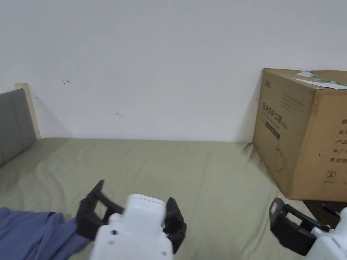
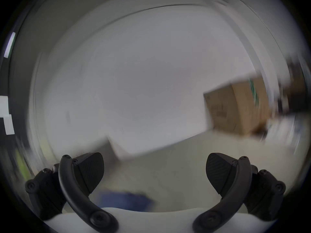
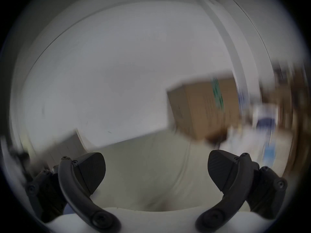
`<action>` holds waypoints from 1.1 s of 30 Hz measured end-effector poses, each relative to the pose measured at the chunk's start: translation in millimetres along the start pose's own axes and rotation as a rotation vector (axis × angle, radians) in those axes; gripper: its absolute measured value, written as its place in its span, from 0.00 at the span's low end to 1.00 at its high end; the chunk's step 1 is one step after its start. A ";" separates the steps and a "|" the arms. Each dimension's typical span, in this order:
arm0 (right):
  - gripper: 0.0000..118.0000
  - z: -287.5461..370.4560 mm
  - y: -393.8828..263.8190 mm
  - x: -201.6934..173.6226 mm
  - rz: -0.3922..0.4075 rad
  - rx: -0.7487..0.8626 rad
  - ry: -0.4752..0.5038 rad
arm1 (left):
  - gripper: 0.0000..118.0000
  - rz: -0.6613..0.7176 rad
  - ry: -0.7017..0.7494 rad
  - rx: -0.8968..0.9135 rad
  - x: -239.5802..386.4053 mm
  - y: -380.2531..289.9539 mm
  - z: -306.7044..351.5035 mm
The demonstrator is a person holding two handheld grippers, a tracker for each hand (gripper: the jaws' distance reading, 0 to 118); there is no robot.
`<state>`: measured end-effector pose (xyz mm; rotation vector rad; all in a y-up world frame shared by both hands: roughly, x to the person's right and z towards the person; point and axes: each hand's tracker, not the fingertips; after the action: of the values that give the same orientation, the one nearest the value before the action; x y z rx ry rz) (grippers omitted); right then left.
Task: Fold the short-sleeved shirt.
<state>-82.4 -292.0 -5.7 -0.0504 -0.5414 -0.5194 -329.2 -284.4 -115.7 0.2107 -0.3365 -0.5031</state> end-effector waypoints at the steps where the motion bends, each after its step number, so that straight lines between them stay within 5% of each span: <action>1: 1.00 -9.8 -5.6 20.4 -0.337 -0.124 0.003 | 1.00 -0.349 0.020 0.073 22.3 -2.6 2.6; 3: 1.00 -25.6 -36.0 64.3 -0.966 -0.307 0.035 | 1.00 -0.901 0.087 0.272 54.9 -30.3 7.4; 4: 1.00 -27.4 -59.7 80.0 -1.209 -0.351 0.029 | 1.00 -1.068 0.112 0.345 63.1 -45.0 8.7; 5: 1.00 -25.8 -80.1 89.9 -1.386 -0.354 0.003 | 1.00 -1.159 0.102 0.387 68.1 -53.3 10.0; 6: 1.00 -22.0 -92.0 96.1 -1.468 -0.352 -0.020 | 1.00 -1.140 0.055 0.374 69.2 -53.4 12.3; 7: 1.00 -17.3 -97.5 98.2 -1.452 -0.326 -0.043 | 1.00 -1.079 0.006 0.333 71.0 -49.0 14.9; 10: 1.00 -12.7 -88.3 94.5 -1.150 -0.273 -0.056 | 1.00 -0.916 -0.048 0.273 69.8 -41.7 15.2; 11: 1.00 -14.5 -82.5 95.0 -1.104 -0.264 -0.043 | 1.00 -0.928 -0.036 0.274 71.0 -41.5 14.5; 16: 1.00 -15.4 -58.0 93.9 -1.179 -0.167 0.026 | 1.00 -0.996 -0.010 0.311 67.1 -47.3 13.1; 19: 1.00 -7.7 -37.8 82.8 -1.039 -0.090 0.059 | 1.00 -0.776 -0.050 0.183 58.3 -34.6 11.9; 21: 1.00 1.7 -16.0 64.1 -0.752 -0.009 0.090 | 1.00 -0.433 -0.113 0.044 41.0 -16.5 7.0; 22: 1.00 5.9 -4.6 51.5 -0.529 0.040 0.081 | 1.00 -0.211 -0.139 -0.028 26.7 -11.3 -0.2; 25: 1.00 20.5 -7.7 -8.5 0.439 0.332 -0.096 | 1.00 0.439 -0.176 -0.192 -17.1 -22.7 -17.8; 27: 1.00 21.1 -27.4 -13.1 0.683 0.452 -0.071 | 1.00 0.630 -0.098 -0.160 -30.2 -39.0 -14.3; 28: 1.00 22.2 -30.5 -14.6 0.698 0.424 -0.032 | 1.00 0.623 -0.038 -0.154 -31.3 -43.4 -10.1; 30: 1.00 19.0 -38.2 -9.1 0.585 0.292 0.030 | 1.00 0.541 0.000 -0.119 -31.8 -48.4 -5.6; 33: 1.00 14.7 -49.1 -9.2 0.543 0.252 0.005 | 1.00 0.454 -0.004 -0.092 -26.3 -50.7 -1.3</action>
<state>-120.0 -327.9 -2.0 0.0446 -0.5582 0.0794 -372.4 -314.4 -138.0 0.0396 -0.3516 -0.0700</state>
